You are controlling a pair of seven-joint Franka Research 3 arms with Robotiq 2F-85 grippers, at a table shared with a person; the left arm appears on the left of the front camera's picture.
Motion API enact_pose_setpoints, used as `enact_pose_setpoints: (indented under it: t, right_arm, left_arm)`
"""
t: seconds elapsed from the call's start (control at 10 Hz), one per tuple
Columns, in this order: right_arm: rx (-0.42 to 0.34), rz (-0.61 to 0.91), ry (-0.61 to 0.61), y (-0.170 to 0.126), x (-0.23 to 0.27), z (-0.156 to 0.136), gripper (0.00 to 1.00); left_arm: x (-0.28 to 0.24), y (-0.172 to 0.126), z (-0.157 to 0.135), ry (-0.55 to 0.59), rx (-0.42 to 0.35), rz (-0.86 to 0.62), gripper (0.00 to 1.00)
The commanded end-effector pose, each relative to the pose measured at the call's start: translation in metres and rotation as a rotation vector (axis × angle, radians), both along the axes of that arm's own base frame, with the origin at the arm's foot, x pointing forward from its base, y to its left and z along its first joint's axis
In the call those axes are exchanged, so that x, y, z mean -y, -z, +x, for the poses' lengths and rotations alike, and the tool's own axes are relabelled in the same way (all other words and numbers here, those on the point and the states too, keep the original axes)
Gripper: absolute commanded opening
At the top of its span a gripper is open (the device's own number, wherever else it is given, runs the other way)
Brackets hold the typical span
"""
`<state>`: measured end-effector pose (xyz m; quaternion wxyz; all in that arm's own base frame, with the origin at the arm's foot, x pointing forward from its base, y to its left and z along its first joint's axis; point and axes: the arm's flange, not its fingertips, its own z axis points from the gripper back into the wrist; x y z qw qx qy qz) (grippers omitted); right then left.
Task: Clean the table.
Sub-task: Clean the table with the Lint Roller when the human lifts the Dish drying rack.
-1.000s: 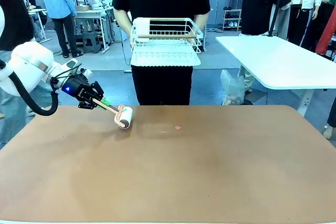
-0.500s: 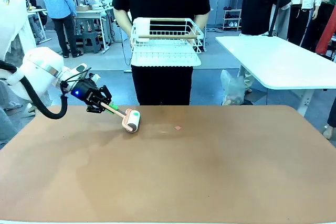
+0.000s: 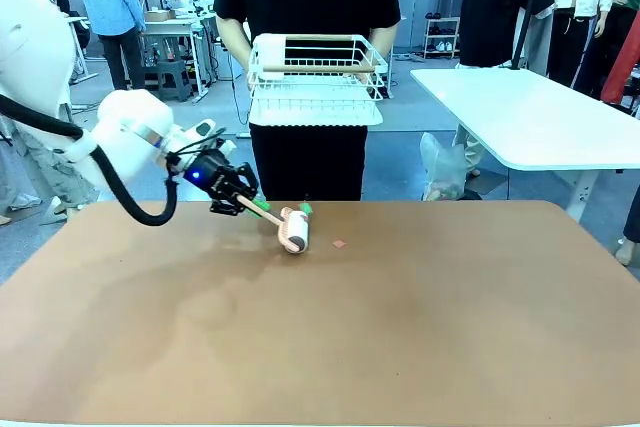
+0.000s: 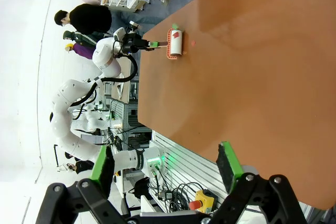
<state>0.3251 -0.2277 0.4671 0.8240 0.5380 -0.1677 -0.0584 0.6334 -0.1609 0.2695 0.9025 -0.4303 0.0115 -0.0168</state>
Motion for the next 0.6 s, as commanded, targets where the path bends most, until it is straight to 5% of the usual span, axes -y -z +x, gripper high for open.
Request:
enact_pose_setpoints:
  t: [0.0,0.5]
  right_arm:
    - [0.02,0.012,-0.003,-0.004,0.001,-0.001,1.0]
    - [0.02,0.012,-0.003,-0.004,0.001,-0.001,1.0]
  left_arm:
    - [0.035,0.018,-0.017,0.032,-0.067,0.074,0.21]
    - [0.118,0.023,-0.027,0.062,-0.078,0.121,0.21]
